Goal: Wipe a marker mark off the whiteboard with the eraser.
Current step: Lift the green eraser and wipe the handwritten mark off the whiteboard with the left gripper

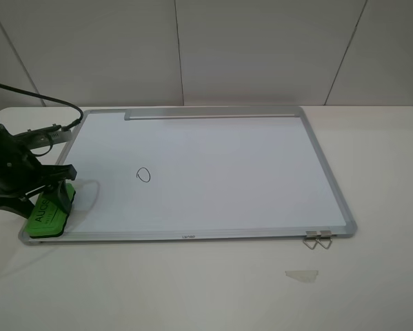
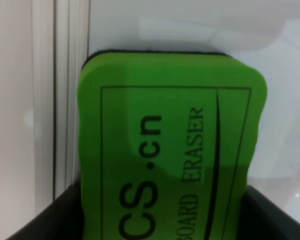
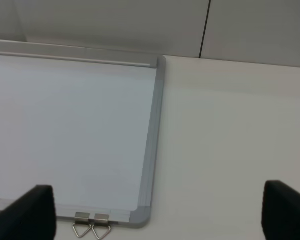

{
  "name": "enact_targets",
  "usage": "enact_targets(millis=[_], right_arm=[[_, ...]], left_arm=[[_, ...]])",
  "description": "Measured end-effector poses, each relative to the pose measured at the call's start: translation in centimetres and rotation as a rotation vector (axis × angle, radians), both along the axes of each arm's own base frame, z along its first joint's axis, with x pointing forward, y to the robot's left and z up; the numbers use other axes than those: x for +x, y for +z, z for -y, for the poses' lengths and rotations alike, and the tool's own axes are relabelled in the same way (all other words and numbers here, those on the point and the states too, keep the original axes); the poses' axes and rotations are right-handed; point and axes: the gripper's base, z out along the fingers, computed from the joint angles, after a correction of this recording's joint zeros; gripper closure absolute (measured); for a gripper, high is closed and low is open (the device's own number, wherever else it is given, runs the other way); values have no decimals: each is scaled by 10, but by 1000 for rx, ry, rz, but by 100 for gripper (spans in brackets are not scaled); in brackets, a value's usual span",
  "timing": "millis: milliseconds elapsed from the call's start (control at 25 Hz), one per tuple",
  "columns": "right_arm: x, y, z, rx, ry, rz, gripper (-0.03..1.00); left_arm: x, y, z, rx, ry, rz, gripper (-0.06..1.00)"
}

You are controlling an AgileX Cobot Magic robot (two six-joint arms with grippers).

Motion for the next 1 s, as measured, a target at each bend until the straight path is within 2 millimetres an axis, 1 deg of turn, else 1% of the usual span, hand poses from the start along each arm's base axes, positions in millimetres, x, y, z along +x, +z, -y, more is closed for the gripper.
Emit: enact_targets(millis=[160, 280, 560, 760, 840, 1000], right_arm=[[0, 0, 0, 0, 0, 0, 15], [0, 0, 0, 0, 0, 0, 15], [0, 0, 0, 0, 0, 0, 15], [0, 0, 0, 0, 0, 0, 15], [0, 0, 0, 0, 0, 0, 15], [0, 0, 0, 0, 0, 0, 15]], left_arm=[[0, 1, 0, 0, -5, 5, 35], [1, 8, 0, 2, -12, 42, 35], [1, 40, 0, 5, -64, 170, 35], [-2, 51, 1, -11, -91, 167, 35], [0, 56, 3, -27, -97, 149, 35], [14, 82, 5, -60, -132, 139, 35]])
